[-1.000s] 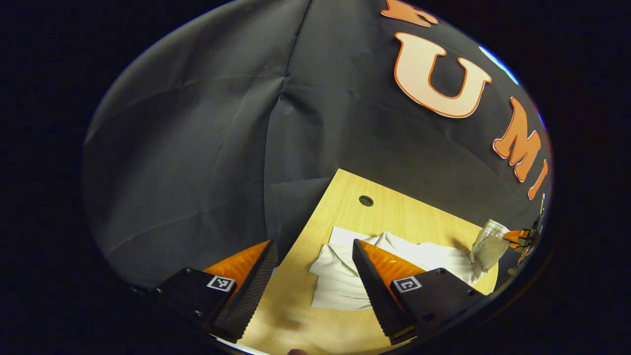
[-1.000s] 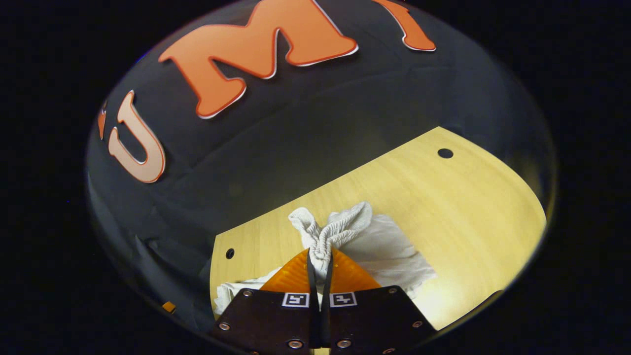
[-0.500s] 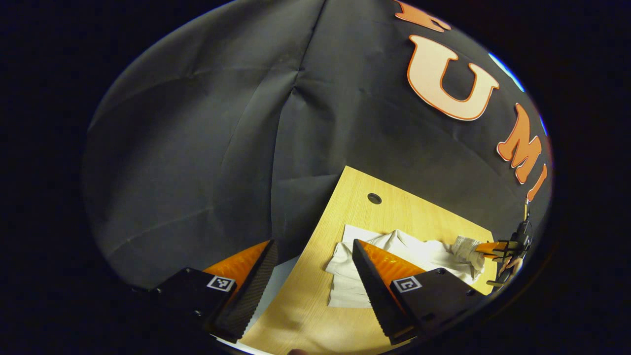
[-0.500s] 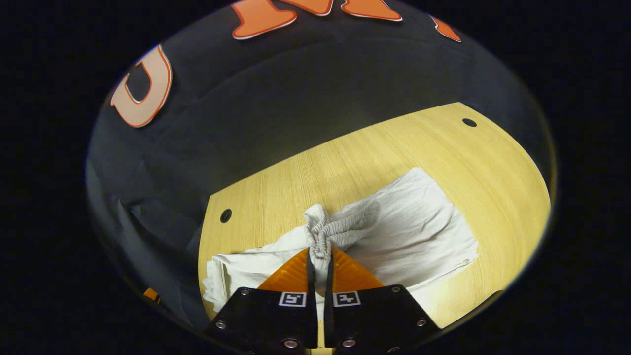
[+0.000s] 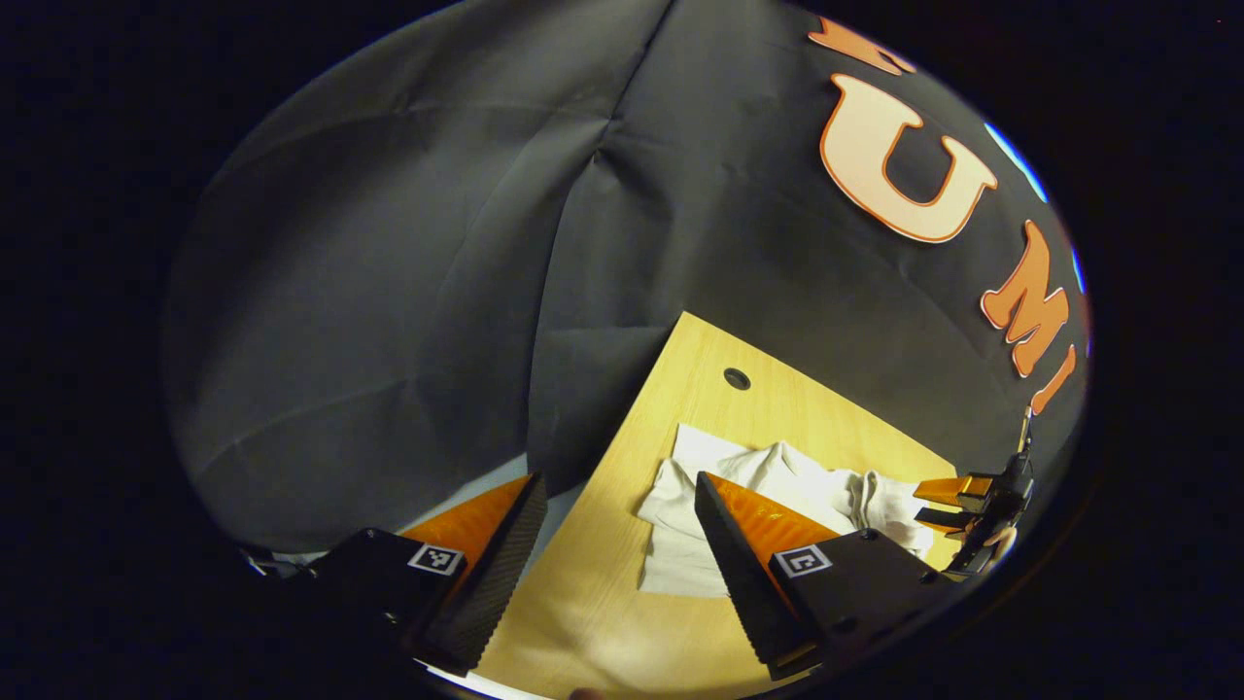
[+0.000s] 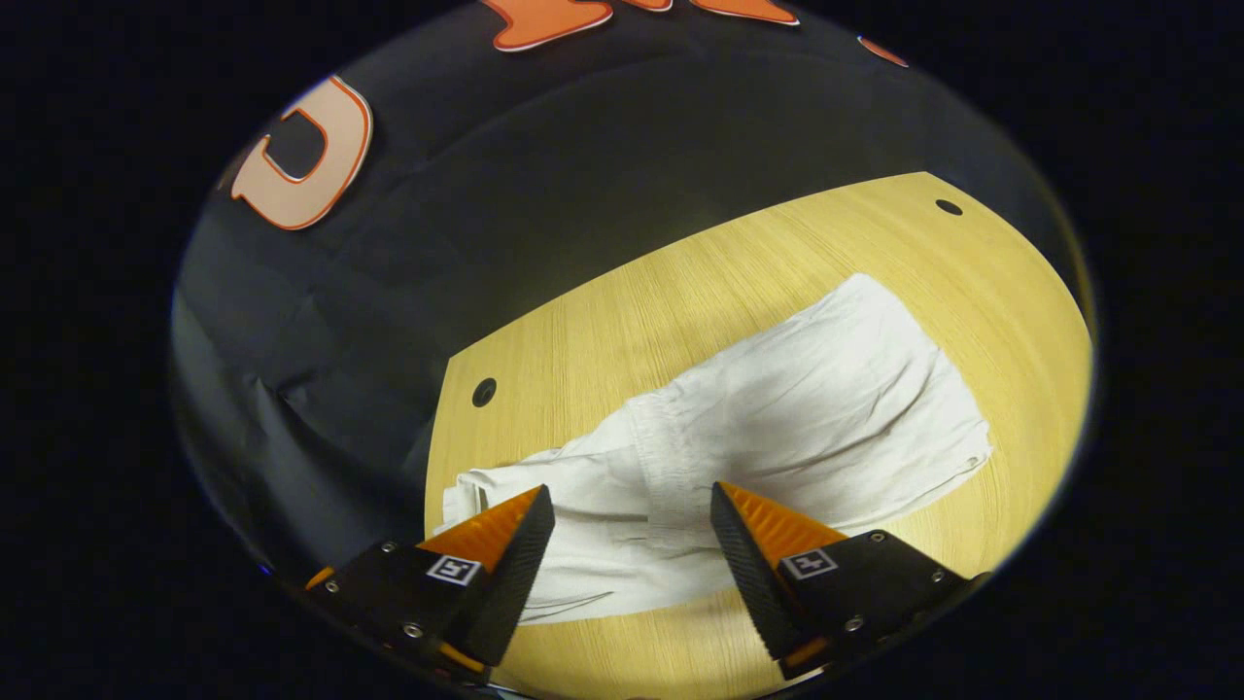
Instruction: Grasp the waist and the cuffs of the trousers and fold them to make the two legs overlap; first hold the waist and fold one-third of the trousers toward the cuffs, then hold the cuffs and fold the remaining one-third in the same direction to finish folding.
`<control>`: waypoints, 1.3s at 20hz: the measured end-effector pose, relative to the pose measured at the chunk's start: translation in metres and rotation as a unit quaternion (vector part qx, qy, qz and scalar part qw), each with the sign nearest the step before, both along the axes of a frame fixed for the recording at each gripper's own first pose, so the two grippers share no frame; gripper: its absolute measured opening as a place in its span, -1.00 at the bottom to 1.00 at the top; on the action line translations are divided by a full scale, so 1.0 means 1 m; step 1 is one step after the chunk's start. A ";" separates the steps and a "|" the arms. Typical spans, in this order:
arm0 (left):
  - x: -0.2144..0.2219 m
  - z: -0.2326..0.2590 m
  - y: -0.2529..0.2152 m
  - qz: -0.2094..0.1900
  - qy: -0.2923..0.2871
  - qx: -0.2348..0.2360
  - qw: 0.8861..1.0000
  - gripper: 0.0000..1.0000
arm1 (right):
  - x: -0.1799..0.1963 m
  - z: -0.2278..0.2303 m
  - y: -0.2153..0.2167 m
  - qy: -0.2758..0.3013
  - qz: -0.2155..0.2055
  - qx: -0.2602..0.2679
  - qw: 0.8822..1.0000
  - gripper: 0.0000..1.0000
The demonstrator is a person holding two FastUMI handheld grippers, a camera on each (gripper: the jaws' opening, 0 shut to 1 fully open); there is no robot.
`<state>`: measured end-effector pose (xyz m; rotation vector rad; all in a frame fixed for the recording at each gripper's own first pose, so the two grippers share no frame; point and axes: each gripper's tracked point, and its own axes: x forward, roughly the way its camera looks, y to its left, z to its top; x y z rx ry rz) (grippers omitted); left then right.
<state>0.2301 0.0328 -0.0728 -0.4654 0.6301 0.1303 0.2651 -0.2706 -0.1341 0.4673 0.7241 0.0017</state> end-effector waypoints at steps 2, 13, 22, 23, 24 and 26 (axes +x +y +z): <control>0.006 -0.015 -0.002 -0.004 0.010 -0.027 1.000 1.00 | -0.006 0.006 0.000 -0.001 0.007 0.009 1.000 0.97; -0.005 -0.061 -0.107 0.012 0.068 -0.217 0.974 1.00 | -0.033 0.039 -0.019 -0.039 0.058 0.032 0.997 0.97; -0.009 -0.100 -0.138 0.097 0.117 -0.357 0.922 1.00 | -0.033 0.031 -0.042 -0.020 0.077 0.048 0.996 0.97; -0.005 -0.103 -0.139 0.100 0.115 -0.363 0.919 1.00 | -0.032 0.030 -0.045 -0.019 0.077 0.050 0.996 0.97; 0.000 -0.105 -0.138 0.101 0.112 -0.366 0.918 1.00 | -0.031 0.030 -0.047 -0.016 0.076 0.052 0.996 0.97; 0.011 -0.112 -0.134 0.108 0.111 -0.365 0.918 1.00 | -0.030 0.026 -0.054 -0.008 0.073 0.056 0.996 0.97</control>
